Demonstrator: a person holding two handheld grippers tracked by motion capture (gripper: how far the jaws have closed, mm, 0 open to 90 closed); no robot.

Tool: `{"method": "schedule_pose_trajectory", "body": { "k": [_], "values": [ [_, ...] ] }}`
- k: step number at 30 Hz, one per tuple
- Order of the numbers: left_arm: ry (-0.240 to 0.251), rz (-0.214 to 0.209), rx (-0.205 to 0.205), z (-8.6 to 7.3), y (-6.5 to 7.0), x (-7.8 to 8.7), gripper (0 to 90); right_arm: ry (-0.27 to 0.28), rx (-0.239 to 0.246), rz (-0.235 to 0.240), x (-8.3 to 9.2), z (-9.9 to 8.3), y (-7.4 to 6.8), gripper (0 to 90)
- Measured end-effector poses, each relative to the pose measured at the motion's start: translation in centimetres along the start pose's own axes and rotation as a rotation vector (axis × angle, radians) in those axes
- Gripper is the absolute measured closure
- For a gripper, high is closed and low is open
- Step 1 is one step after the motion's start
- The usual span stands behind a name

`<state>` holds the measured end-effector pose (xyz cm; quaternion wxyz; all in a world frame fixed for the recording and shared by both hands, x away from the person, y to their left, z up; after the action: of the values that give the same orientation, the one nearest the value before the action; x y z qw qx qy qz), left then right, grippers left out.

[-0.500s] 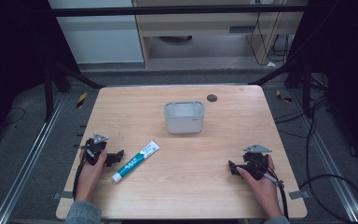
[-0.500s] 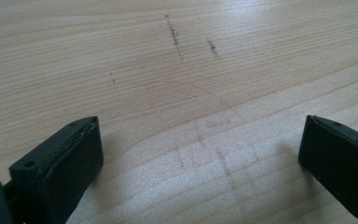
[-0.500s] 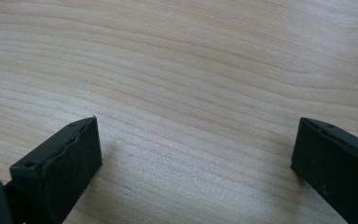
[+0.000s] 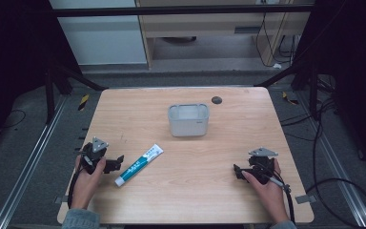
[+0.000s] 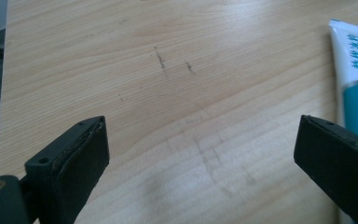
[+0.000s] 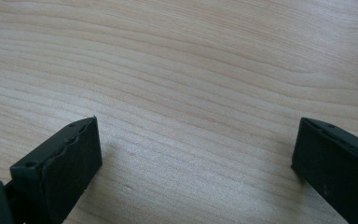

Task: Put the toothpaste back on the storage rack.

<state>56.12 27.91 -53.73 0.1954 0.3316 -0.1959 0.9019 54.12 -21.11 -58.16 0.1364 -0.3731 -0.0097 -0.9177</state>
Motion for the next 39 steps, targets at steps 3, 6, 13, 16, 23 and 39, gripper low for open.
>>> {"method": "schedule_pose_trajectory", "body": {
  "k": [3,6,13,16,23,39],
  "values": [
    [-0.036,-0.046,0.005,0.2,1.2,1.5,2.6,0.0,0.001,0.001,0.0,0.0,0.0,1.6],
    [-0.025,-0.058,-0.039,0.1,2.2,2.5,2.3,-0.001,0.003,0.001,0.0,0.0,0.0,1.6],
    [-0.045,-0.163,-0.052,0.1,5.1,3.5,4.9,-0.002,0.005,0.004,0.0,0.0,0.0,1.4],
    [-0.078,-0.156,-0.101,0.5,5.8,3.6,5.2,-0.002,0.005,0.006,0.0,0.0,0.0,1.3],
    [-0.094,-0.2,-0.09,2.3,6.3,3.5,6.4,-0.003,0.005,0.011,-0.1,0.1,-0.1,1.4],
    [-0.228,-0.274,-0.176,3.2,8.1,0.3,17.9,-0.001,0.005,0.007,-0.1,0.1,-0.1,1.4]
  ]
}}
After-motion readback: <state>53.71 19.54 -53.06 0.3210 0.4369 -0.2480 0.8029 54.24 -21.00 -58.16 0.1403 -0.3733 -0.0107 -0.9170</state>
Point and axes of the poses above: each handheld gripper's, and its own axes: x roughly backward along the jaws, z roughly out of its top, y roughly to its right, the point moved 10 cm from there along -x, roughly forward along the jaws, and after that the axes turned 7 degrees about -x, right-handed, at the moved point
